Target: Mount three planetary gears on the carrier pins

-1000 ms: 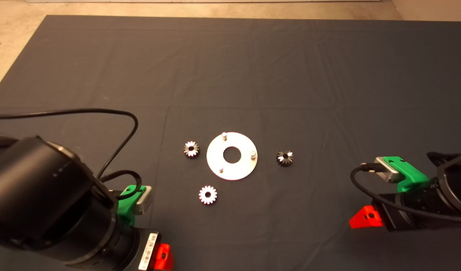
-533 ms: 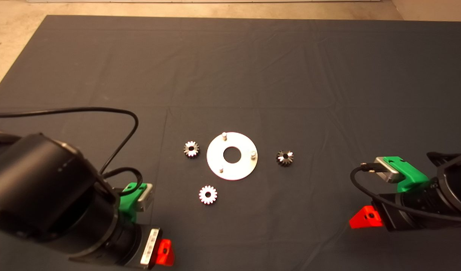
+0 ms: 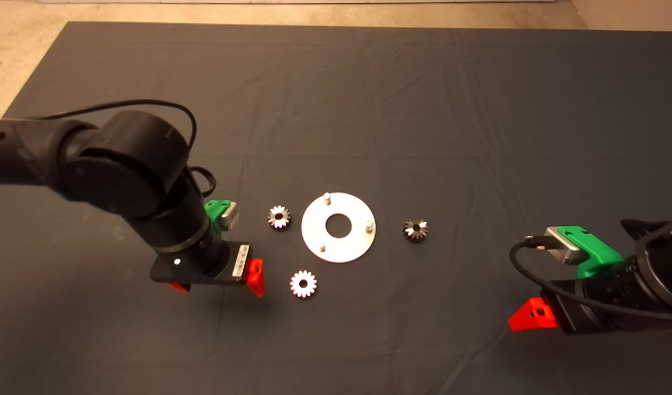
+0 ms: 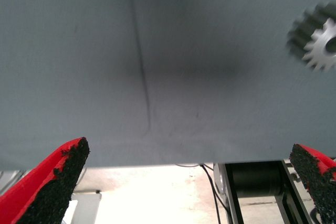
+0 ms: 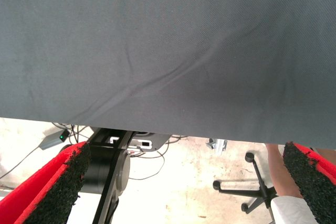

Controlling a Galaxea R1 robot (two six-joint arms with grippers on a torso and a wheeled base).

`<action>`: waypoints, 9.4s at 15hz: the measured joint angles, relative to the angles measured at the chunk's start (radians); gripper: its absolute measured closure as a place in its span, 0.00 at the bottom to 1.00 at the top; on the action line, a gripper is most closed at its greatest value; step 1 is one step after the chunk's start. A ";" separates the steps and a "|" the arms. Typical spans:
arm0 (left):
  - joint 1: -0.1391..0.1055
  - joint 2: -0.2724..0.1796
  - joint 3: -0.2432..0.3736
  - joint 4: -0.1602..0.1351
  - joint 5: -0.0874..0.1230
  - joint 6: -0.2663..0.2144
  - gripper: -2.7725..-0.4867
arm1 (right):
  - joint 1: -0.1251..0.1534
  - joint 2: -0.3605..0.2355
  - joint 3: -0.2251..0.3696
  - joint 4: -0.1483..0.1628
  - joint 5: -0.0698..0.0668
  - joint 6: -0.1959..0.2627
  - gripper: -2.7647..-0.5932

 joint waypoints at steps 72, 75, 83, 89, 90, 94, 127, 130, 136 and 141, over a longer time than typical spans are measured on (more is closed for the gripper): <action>0.092 0.289 -0.517 0.231 -0.009 0.182 0.55 | 0.000 0.000 -0.003 0.000 0.000 -0.005 0.02; 0.092 0.289 -0.537 0.235 -0.021 0.182 0.55 | 0.000 0.000 -0.003 0.000 0.000 -0.005 0.02; 0.092 0.289 -0.540 0.236 -0.042 0.182 0.67 | 0.000 0.000 -0.003 0.000 0.000 -0.005 0.02; 0.092 0.290 -0.540 0.236 -0.039 0.182 0.75 | 0.000 0.000 -0.003 0.000 0.000 -0.005 0.02; 0.092 0.292 -0.540 0.236 -0.037 0.183 0.75 | 0.000 0.000 -0.003 0.000 0.000 -0.005 0.02; 0.092 0.294 -0.540 0.237 -0.034 0.183 0.77 | 0.000 0.000 -0.003 0.000 0.000 -0.005 0.02; -0.036 0.525 -0.697 0.170 -0.008 0.255 0.79 | 0.000 0.000 -0.003 0.000 0.000 -0.005 0.02; -0.036 0.521 -0.704 0.169 -0.005 0.257 0.79 | 0.000 0.000 -0.003 0.000 0.000 -0.005 0.02; -0.035 0.522 -0.719 0.165 -0.007 0.270 0.79 | 0.000 0.000 -0.003 0.000 0.000 -0.005 0.02; -0.013 0.522 -0.735 0.166 -0.007 0.288 0.79 | 0.000 0.000 -0.003 0.000 0.000 -0.005 0.02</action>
